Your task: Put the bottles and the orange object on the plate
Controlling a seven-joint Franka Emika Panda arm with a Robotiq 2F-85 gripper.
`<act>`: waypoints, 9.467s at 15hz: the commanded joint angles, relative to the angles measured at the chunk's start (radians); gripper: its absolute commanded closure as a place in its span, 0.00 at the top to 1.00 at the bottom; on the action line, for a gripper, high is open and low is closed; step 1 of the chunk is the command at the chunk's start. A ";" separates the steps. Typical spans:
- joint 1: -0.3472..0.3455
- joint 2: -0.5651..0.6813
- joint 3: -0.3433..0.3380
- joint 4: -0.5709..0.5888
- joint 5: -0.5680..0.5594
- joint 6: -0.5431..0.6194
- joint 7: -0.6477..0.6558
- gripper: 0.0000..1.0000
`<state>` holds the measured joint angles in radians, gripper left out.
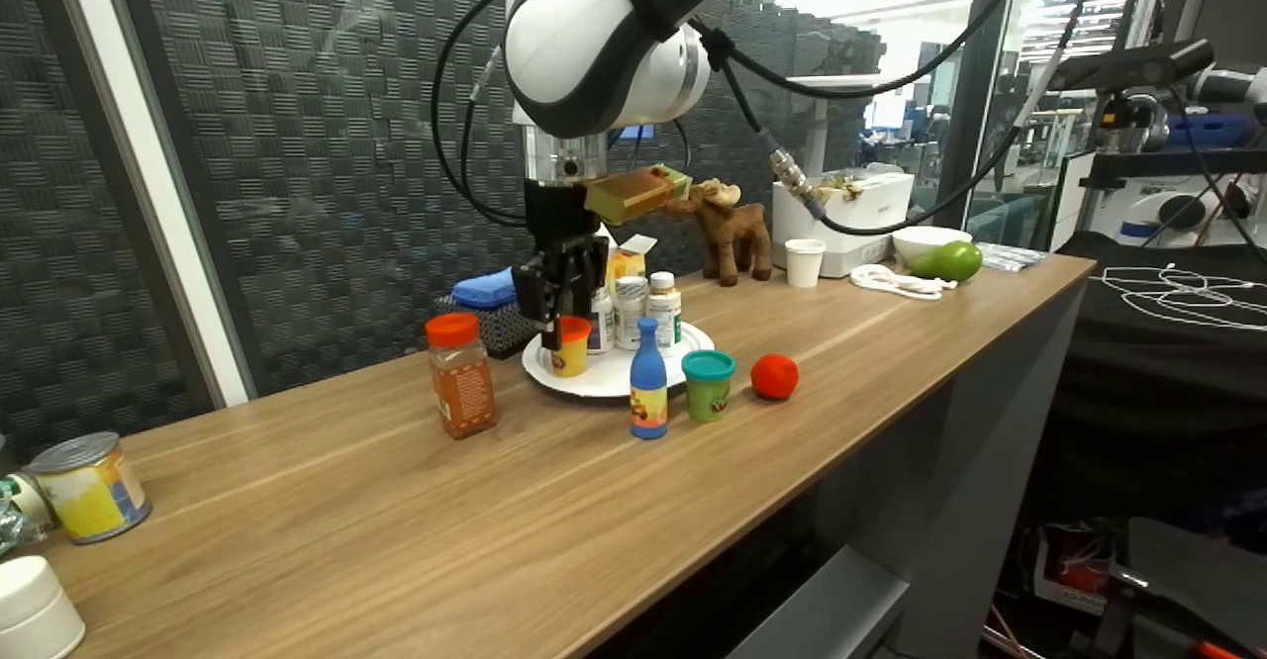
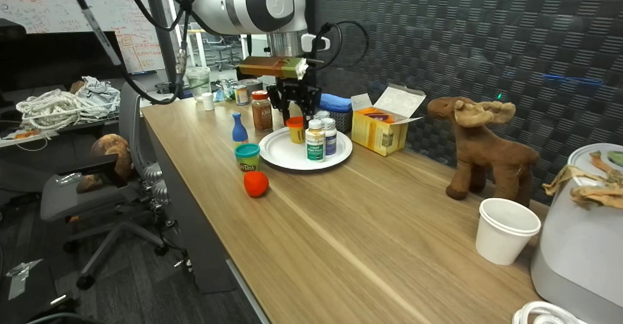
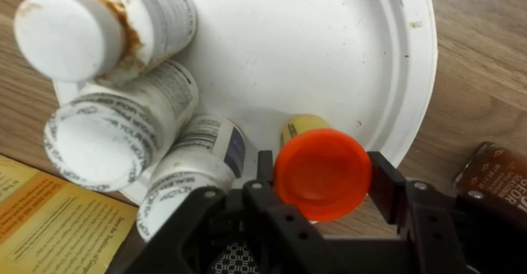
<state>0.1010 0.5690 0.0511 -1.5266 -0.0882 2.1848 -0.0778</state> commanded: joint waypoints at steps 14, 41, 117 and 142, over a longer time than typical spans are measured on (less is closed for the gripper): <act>0.028 -0.363 -0.028 -0.274 -0.013 0.042 0.319 1.00; -0.034 -0.570 0.001 -0.712 0.107 0.027 -0.052 1.00; -0.033 -0.226 0.038 -0.075 0.083 -0.287 -0.031 1.00; 0.130 0.230 0.026 0.557 0.081 -0.461 0.319 1.00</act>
<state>0.2150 0.7589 0.0926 -1.0492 -0.0149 1.7757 0.2135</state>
